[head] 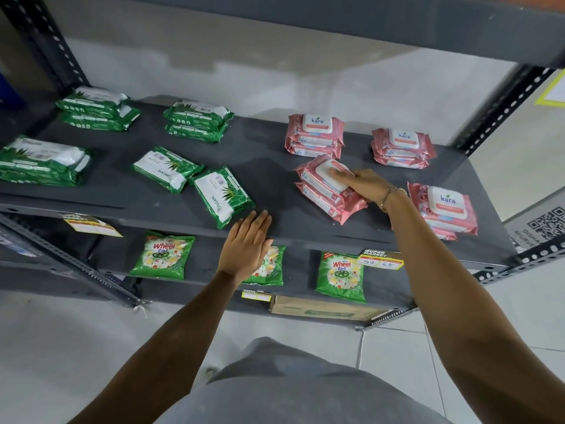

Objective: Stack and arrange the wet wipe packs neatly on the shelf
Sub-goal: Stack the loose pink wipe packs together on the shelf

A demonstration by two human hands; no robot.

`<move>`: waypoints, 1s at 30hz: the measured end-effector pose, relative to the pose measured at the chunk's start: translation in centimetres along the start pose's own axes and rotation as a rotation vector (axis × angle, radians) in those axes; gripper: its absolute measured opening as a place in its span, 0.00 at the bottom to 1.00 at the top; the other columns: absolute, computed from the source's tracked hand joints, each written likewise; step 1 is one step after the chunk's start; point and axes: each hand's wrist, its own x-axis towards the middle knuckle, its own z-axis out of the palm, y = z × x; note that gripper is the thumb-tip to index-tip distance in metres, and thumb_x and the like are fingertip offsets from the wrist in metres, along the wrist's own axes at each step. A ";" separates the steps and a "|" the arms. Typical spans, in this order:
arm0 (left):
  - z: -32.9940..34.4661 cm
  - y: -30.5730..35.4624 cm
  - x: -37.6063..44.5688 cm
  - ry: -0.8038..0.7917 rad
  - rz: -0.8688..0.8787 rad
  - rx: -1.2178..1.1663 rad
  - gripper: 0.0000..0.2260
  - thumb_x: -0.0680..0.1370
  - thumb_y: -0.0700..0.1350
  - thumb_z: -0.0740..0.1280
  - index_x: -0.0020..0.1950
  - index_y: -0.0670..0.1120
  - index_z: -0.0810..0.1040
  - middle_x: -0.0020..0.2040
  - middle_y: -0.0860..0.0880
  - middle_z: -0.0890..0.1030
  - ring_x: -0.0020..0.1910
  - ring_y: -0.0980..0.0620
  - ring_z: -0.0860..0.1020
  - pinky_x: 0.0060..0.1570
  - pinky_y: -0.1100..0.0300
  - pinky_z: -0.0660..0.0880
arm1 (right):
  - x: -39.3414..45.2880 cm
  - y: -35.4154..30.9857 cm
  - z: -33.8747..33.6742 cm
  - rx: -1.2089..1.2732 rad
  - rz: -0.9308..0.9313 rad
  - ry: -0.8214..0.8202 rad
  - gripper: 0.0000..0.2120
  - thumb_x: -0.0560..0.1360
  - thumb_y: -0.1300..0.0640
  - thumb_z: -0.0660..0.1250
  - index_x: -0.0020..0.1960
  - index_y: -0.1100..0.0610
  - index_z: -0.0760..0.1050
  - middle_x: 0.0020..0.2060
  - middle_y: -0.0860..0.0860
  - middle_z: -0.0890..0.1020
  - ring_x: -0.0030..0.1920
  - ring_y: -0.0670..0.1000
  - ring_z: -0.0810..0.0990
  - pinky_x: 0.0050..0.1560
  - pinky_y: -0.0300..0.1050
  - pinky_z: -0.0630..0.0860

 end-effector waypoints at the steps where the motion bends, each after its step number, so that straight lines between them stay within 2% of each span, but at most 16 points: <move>1: 0.2 0.0 0.0 0.018 0.004 0.006 0.26 0.82 0.52 0.44 0.66 0.40 0.75 0.66 0.44 0.77 0.65 0.43 0.75 0.63 0.50 0.65 | -0.1 -0.1 0.0 0.008 0.000 0.001 0.24 0.70 0.36 0.66 0.52 0.55 0.80 0.44 0.51 0.85 0.40 0.48 0.84 0.39 0.39 0.77; 5: 0.2 0.7 0.2 0.126 -0.066 -0.050 0.22 0.81 0.51 0.49 0.63 0.41 0.77 0.62 0.44 0.79 0.61 0.43 0.77 0.59 0.49 0.68 | 0.1 -0.3 0.7 0.041 0.001 0.021 0.27 0.69 0.36 0.68 0.52 0.59 0.80 0.42 0.52 0.85 0.39 0.50 0.84 0.41 0.41 0.79; 7: -1.2 2.3 1.3 0.179 -0.165 -0.158 0.18 0.80 0.49 0.53 0.57 0.43 0.79 0.56 0.45 0.80 0.53 0.44 0.78 0.51 0.51 0.68 | -0.1 -0.6 1.3 0.062 0.004 0.034 0.28 0.68 0.36 0.69 0.52 0.60 0.80 0.41 0.52 0.85 0.39 0.50 0.84 0.41 0.41 0.80; 9: -2.9 4.4 3.5 0.143 -0.278 -0.279 0.18 0.80 0.51 0.52 0.54 0.45 0.78 0.52 0.45 0.79 0.47 0.44 0.76 0.46 0.52 0.69 | -0.2 -0.6 1.9 0.087 0.019 0.052 0.29 0.67 0.35 0.69 0.51 0.60 0.80 0.41 0.53 0.85 0.39 0.51 0.85 0.40 0.42 0.79; 13: -6.3 7.5 9.6 -0.251 -0.559 -0.728 0.30 0.80 0.60 0.45 0.54 0.40 0.78 0.54 0.40 0.80 0.54 0.41 0.76 0.55 0.48 0.73 | -0.8 -0.6 3.1 0.117 0.063 0.100 0.35 0.63 0.29 0.67 0.51 0.60 0.79 0.44 0.57 0.86 0.42 0.55 0.85 0.43 0.47 0.81; 15: -7.4 7.5 12.2 -0.458 -0.601 -0.825 0.33 0.80 0.62 0.45 0.55 0.38 0.79 0.53 0.39 0.81 0.53 0.42 0.79 0.57 0.50 0.74 | -1.1 -0.4 4.0 0.105 0.106 0.146 0.37 0.64 0.27 0.64 0.52 0.60 0.78 0.45 0.58 0.84 0.42 0.57 0.85 0.43 0.52 0.83; 17: -8.3 6.9 13.6 -0.558 -0.603 -0.851 0.32 0.79 0.64 0.47 0.57 0.41 0.79 0.53 0.43 0.82 0.53 0.44 0.79 0.54 0.55 0.74 | -1.5 -0.3 4.9 0.131 0.157 0.142 0.41 0.62 0.23 0.60 0.56 0.57 0.78 0.50 0.58 0.81 0.43 0.58 0.85 0.44 0.54 0.83; 19: -8.6 5.9 14.2 -0.613 -0.584 -0.899 0.30 0.78 0.65 0.51 0.60 0.43 0.79 0.55 0.44 0.81 0.55 0.45 0.78 0.53 0.56 0.73 | -1.4 0.1 5.4 0.195 0.200 0.089 0.54 0.55 0.18 0.57 0.68 0.54 0.70 0.61 0.58 0.77 0.50 0.58 0.83 0.52 0.56 0.80; 21: -8.3 5.2 14.2 -0.589 -0.557 -0.913 0.30 0.77 0.65 0.53 0.62 0.44 0.78 0.57 0.44 0.80 0.57 0.45 0.78 0.57 0.54 0.73 | -1.5 0.3 5.4 0.175 0.248 0.064 0.61 0.59 0.18 0.54 0.77 0.58 0.48 0.70 0.61 0.69 0.58 0.60 0.78 0.63 0.58 0.73; 22: -8.1 5.2 13.8 -0.512 -0.565 -0.902 0.29 0.78 0.65 0.53 0.64 0.44 0.77 0.59 0.43 0.79 0.60 0.44 0.77 0.60 0.53 0.72 | -1.6 0.3 5.2 0.123 0.252 0.083 0.57 0.65 0.22 0.53 0.76 0.60 0.38 0.74 0.62 0.61 0.65 0.61 0.72 0.68 0.58 0.68; 23: -7.9 5.6 13.2 -0.395 -0.608 -0.883 0.28 0.78 0.63 0.54 0.67 0.43 0.73 0.64 0.42 0.76 0.64 0.43 0.73 0.63 0.50 0.70 | -1.6 0.4 4.8 0.047 0.242 0.140 0.54 0.70 0.26 0.53 0.75 0.61 0.33 0.76 0.61 0.51 0.72 0.62 0.63 0.71 0.57 0.61; 24: -7.9 6.2 12.3 -0.256 -0.673 -0.879 0.28 0.79 0.60 0.56 0.72 0.42 0.66 0.69 0.40 0.69 0.69 0.41 0.67 0.66 0.47 0.66 | -1.9 0.1 4.3 -0.031 0.197 0.198 0.51 0.72 0.30 0.54 0.75 0.61 0.32 0.77 0.60 0.44 0.75 0.62 0.53 0.72 0.56 0.55; 25: -8.0 7.1 11.2 -0.143 -0.763 -0.915 0.30 0.79 0.58 0.57 0.75 0.41 0.59 0.74 0.39 0.61 0.73 0.41 0.60 0.68 0.45 0.61 | -1.9 -0.3 3.6 -0.085 0.118 0.241 0.48 0.74 0.33 0.55 0.76 0.62 0.35 0.76 0.59 0.43 0.76 0.61 0.48 0.73 0.56 0.52; 27: -8.1 9.2 9.1 -0.093 -0.957 -1.078 0.34 0.79 0.56 0.58 0.77 0.40 0.49 0.76 0.40 0.51 0.75 0.42 0.53 0.72 0.46 0.56 | -1.4 -1.6 2.2 -0.127 -0.101 0.280 0.39 0.77 0.40 0.58 0.76 0.61 0.46 0.75 0.57 0.51 0.75 0.59 0.50 0.73 0.56 0.51; 28: -7.8 10.1 8.7 -0.134 -1.042 -1.156 0.35 0.79 0.56 0.59 0.77 0.39 0.48 0.76 0.39 0.51 0.75 0.41 0.54 0.72 0.47 0.57 | -1.0 -2.3 1.7 -0.155 -0.188 0.254 0.33 0.77 0.45 0.60 0.75 0.59 0.53 0.74 0.56 0.57 0.75 0.58 0.55 0.73 0.56 0.55; 30: -7.1 11.2 8.8 -0.247 -1.120 -1.200 0.35 0.78 0.57 0.61 0.75 0.38 0.56 0.73 0.40 0.60 0.71 0.41 0.60 0.68 0.47 0.64 | -0.2 -3.0 1.1 -0.187 -0.246 0.147 0.24 0.77 0.49 0.62 0.70 0.57 0.66 0.69 0.55 0.69 0.69 0.56 0.68 0.68 0.55 0.67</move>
